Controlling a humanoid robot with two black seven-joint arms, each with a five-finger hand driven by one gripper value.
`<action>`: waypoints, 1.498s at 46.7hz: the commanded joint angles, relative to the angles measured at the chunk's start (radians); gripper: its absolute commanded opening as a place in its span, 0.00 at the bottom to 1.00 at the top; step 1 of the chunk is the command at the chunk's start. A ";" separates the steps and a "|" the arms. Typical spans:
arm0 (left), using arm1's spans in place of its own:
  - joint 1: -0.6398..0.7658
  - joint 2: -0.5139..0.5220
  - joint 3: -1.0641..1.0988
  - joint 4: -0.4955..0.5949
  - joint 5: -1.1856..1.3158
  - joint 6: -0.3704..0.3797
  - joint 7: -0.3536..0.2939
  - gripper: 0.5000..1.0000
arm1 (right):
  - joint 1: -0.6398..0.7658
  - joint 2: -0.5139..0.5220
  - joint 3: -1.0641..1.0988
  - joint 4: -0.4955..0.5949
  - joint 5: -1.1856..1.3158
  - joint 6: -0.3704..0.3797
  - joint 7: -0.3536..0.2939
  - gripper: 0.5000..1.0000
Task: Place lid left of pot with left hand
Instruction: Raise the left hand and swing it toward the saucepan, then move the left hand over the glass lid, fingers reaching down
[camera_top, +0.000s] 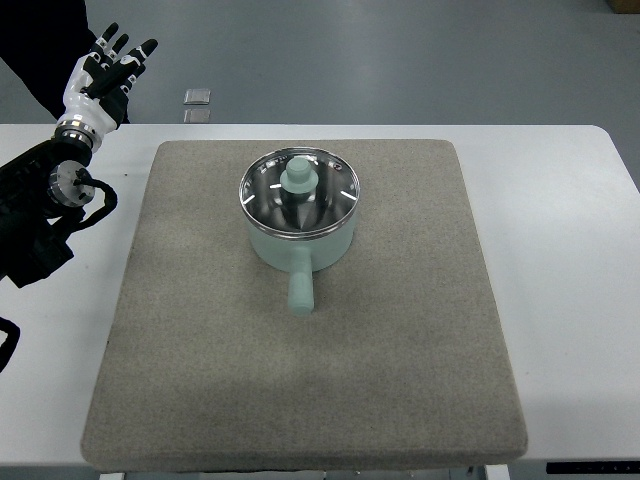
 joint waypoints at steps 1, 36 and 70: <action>-0.001 0.002 0.000 0.000 0.000 -0.001 0.000 0.98 | 0.000 0.000 0.000 0.000 0.000 0.000 0.000 0.85; -0.070 0.000 0.080 -0.003 0.133 -0.008 0.002 0.99 | 0.000 0.000 0.000 0.000 0.000 0.000 0.000 0.85; -0.307 0.038 0.517 -0.073 0.647 -0.167 0.005 0.98 | 0.000 0.000 0.000 0.000 0.000 0.000 0.001 0.85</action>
